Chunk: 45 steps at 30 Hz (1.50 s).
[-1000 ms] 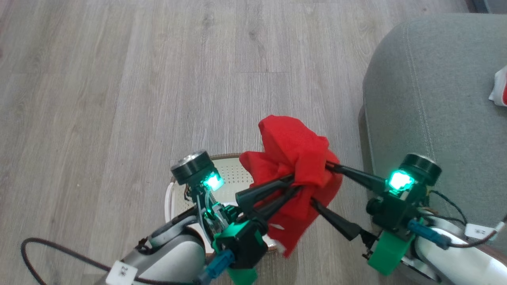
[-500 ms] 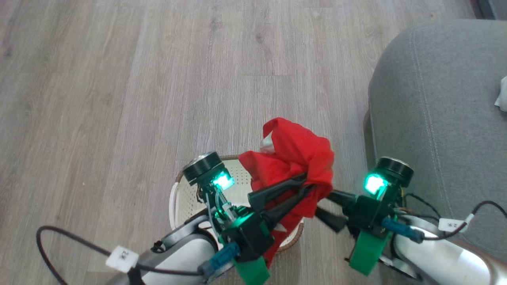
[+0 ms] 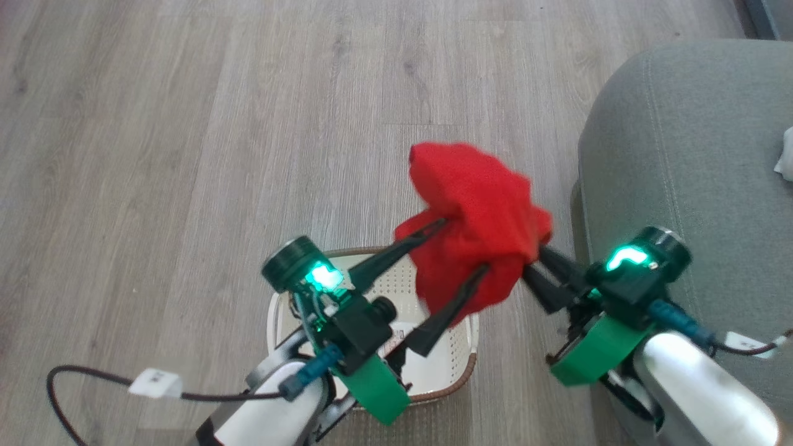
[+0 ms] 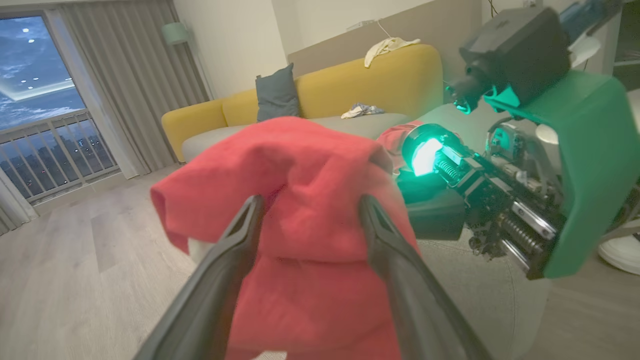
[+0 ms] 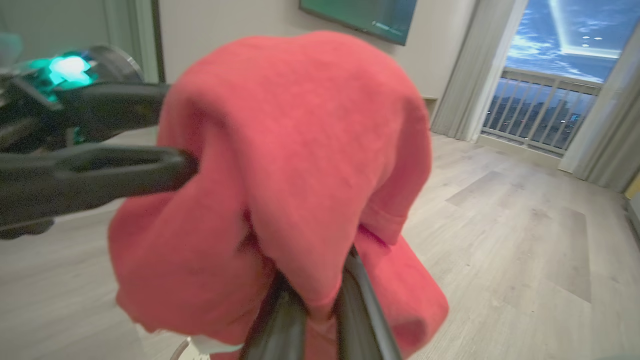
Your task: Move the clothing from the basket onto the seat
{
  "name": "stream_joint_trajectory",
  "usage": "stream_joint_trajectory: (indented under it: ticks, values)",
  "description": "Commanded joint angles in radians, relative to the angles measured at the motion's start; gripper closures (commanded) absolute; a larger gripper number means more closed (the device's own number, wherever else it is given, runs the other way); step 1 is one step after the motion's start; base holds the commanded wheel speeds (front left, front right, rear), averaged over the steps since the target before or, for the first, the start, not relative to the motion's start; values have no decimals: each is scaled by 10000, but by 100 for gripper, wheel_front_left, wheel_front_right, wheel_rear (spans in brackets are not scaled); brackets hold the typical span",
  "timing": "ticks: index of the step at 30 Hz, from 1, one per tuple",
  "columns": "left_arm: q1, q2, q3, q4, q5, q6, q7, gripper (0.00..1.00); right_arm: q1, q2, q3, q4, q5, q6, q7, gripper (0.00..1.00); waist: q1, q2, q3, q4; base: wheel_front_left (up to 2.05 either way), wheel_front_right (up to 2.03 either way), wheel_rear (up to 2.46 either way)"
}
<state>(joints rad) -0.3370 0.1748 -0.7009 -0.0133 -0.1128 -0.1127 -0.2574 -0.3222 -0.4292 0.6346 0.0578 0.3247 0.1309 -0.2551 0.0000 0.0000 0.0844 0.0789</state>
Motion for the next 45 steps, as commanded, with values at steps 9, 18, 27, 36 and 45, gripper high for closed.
stream_joint_trajectory:
  ticks: [9, 18, 27, 36, 45]
  values:
    - [734, -616, 1908, 589, -323, -122, -44, 0, 735, 868, -2704, -196, -20, -2, -67, 100, 0, 0, -60, -14, 0, 0, 0]
    - [1672, -1072, 3053, 1394, -304, -151, -44, 0, 1333, 1644, -4879, -5, -123, -2, -67, 100, 0, 0, -185, 35, 0, 0, 0]
    - [2113, -1181, 2718, 1921, -2, -176, -44, 0, 1788, 1989, -5619, 212, -238, -2, -67, 100, 0, 0, -308, 56, 0, 0, 0]
    - [2152, -1133, 2363, 2104, -94, -178, -44, 0, 1807, 2042, -5739, 296, -251, -2, -67, 100, 0, 0, -291, -11, 0, 0, 0]
    - [2026, -1134, 2418, 2088, -111, -179, -44, 0, 1698, 2037, -5997, 220, -259, -2, -67, 100, 0, 0, -111, -478, 0, 0, 0]
